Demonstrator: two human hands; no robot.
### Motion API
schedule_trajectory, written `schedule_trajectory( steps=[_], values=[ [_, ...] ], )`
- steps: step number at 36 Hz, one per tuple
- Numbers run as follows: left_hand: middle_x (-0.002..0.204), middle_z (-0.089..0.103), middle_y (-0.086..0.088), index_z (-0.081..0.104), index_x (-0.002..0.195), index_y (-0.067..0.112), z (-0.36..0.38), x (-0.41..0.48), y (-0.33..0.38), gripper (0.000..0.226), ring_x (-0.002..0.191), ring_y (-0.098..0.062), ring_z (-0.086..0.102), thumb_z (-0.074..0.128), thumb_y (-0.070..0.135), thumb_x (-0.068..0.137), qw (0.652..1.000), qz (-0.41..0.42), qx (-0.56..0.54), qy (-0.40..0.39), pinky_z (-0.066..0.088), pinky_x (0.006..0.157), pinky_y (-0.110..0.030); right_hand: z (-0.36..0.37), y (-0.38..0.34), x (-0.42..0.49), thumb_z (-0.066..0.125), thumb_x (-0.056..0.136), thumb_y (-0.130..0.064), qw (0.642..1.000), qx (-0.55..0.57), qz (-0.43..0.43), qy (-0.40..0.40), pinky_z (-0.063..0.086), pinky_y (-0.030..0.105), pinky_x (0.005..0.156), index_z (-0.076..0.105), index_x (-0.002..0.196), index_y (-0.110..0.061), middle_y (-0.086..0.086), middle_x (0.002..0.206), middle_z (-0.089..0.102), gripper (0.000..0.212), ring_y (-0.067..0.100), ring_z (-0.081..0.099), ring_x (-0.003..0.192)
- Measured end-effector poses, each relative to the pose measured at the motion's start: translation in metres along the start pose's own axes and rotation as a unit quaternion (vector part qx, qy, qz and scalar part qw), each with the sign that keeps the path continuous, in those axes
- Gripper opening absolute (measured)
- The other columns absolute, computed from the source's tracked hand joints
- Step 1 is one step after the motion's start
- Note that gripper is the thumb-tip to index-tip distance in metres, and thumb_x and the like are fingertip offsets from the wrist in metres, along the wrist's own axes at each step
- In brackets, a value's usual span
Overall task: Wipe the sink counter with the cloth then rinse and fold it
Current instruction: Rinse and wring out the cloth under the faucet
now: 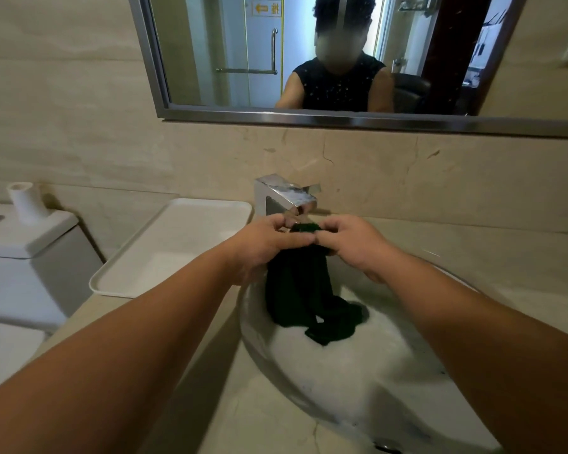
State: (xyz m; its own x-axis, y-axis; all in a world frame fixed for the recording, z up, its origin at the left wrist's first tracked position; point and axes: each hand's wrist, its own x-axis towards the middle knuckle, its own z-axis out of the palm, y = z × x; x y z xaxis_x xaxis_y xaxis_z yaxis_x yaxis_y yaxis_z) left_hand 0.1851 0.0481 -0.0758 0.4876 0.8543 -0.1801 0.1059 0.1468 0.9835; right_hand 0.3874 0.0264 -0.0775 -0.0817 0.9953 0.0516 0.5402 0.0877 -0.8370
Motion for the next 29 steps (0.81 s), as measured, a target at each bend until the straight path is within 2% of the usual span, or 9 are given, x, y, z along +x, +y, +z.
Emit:
schedule_trajectory(
  steps=[2,4,7,11,14,16,22,26,29],
  values=[
    [0.120,0.075,-0.019,0.065,0.128,0.008,0.000,0.001,-0.003,0.055,0.112,-0.037,0.074,0.087,0.009,0.078,0.998,-0.028,0.057,-0.020,0.057,0.101,-0.053,-0.006,-0.002,-0.002,0.069,0.094,-0.024,0.999,0.029,0.001,0.026,0.059,0.052,0.093,0.077,0.088,-0.019,0.008,0.090,0.078,0.011,0.024,0.073,0.092],
    [0.115,0.078,-0.014,0.068,0.123,0.011,0.005,0.000,-0.006,0.041,0.108,-0.033,0.075,0.081,0.009,0.085,0.988,-0.035,0.146,-0.024,0.060,0.098,-0.049,-0.014,-0.003,-0.003,0.064,0.100,-0.018,0.997,0.064,-0.002,0.038,0.059,0.041,0.084,0.076,0.091,-0.019,0.005,0.091,0.078,0.015,0.021,0.073,0.089],
    [0.107,0.080,-0.007,0.074,0.115,0.019,0.011,0.000,-0.012,0.021,0.102,-0.026,0.076,0.071,0.018,0.094,0.970,-0.041,0.240,-0.015,0.062,0.089,-0.041,-0.027,-0.008,-0.008,0.060,0.103,-0.017,0.993,0.110,-0.008,0.048,0.055,0.033,0.072,0.075,0.095,-0.018,0.004,0.087,0.074,0.017,0.013,0.069,0.079],
    [0.110,0.077,-0.008,0.073,0.119,0.023,0.015,0.000,-0.016,0.032,0.104,-0.029,0.074,0.072,0.017,0.087,0.946,-0.042,0.321,-0.005,0.061,0.096,-0.047,-0.043,-0.010,-0.012,0.057,0.105,-0.015,0.986,0.150,0.002,0.077,0.052,0.021,0.056,0.073,0.094,-0.016,0.000,0.077,0.070,0.019,0.005,0.066,0.064],
    [0.113,0.075,-0.005,0.070,0.126,0.021,0.014,-0.002,-0.017,0.042,0.108,-0.025,0.070,0.070,0.019,0.084,0.933,-0.058,0.355,-0.007,0.055,0.103,-0.047,-0.054,-0.011,-0.012,0.057,0.104,-0.015,0.979,0.171,-0.007,0.113,0.051,0.023,0.055,0.073,0.092,-0.017,0.001,0.080,0.072,0.020,0.012,0.067,0.069],
    [0.113,0.074,-0.008,0.068,0.130,0.020,0.014,-0.002,-0.017,0.041,0.105,-0.027,0.071,0.065,0.016,0.090,0.934,-0.070,0.351,0.002,0.058,0.101,-0.049,-0.062,-0.013,-0.011,0.056,0.103,-0.014,0.974,0.181,-0.010,0.136,0.052,0.024,0.055,0.072,0.090,-0.016,0.003,0.082,0.073,0.021,0.014,0.067,0.071],
    [0.108,0.070,-0.022,0.063,0.120,0.010,0.017,0.003,-0.007,0.023,0.088,-0.036,0.075,0.047,0.015,0.104,0.975,-0.067,0.183,0.104,0.067,0.076,-0.050,-0.080,-0.017,-0.012,0.058,0.103,-0.018,0.952,0.207,-0.017,0.226,0.052,0.024,0.052,0.073,0.089,-0.015,0.007,0.087,0.073,0.021,0.015,0.068,0.071],
    [0.082,0.066,-0.016,0.060,0.118,0.001,0.023,0.006,0.008,0.025,0.056,-0.022,0.064,0.039,0.012,0.109,0.986,-0.063,0.024,0.151,0.060,0.052,-0.035,-0.073,-0.013,-0.012,0.058,0.101,-0.023,0.967,0.130,-0.006,0.221,0.056,0.032,0.059,0.074,0.089,-0.015,0.007,0.086,0.073,0.022,0.020,0.069,0.074],
    [0.093,0.069,-0.018,0.059,0.124,0.000,0.028,0.008,0.013,0.031,0.057,-0.020,0.067,0.035,0.016,0.112,0.981,-0.076,-0.103,0.143,0.065,0.058,-0.036,-0.054,-0.015,-0.014,0.060,0.099,-0.023,0.980,0.081,0.005,0.181,0.055,0.034,0.059,0.076,0.091,-0.012,0.008,0.083,0.073,0.021,0.022,0.068,0.074]
  ],
)
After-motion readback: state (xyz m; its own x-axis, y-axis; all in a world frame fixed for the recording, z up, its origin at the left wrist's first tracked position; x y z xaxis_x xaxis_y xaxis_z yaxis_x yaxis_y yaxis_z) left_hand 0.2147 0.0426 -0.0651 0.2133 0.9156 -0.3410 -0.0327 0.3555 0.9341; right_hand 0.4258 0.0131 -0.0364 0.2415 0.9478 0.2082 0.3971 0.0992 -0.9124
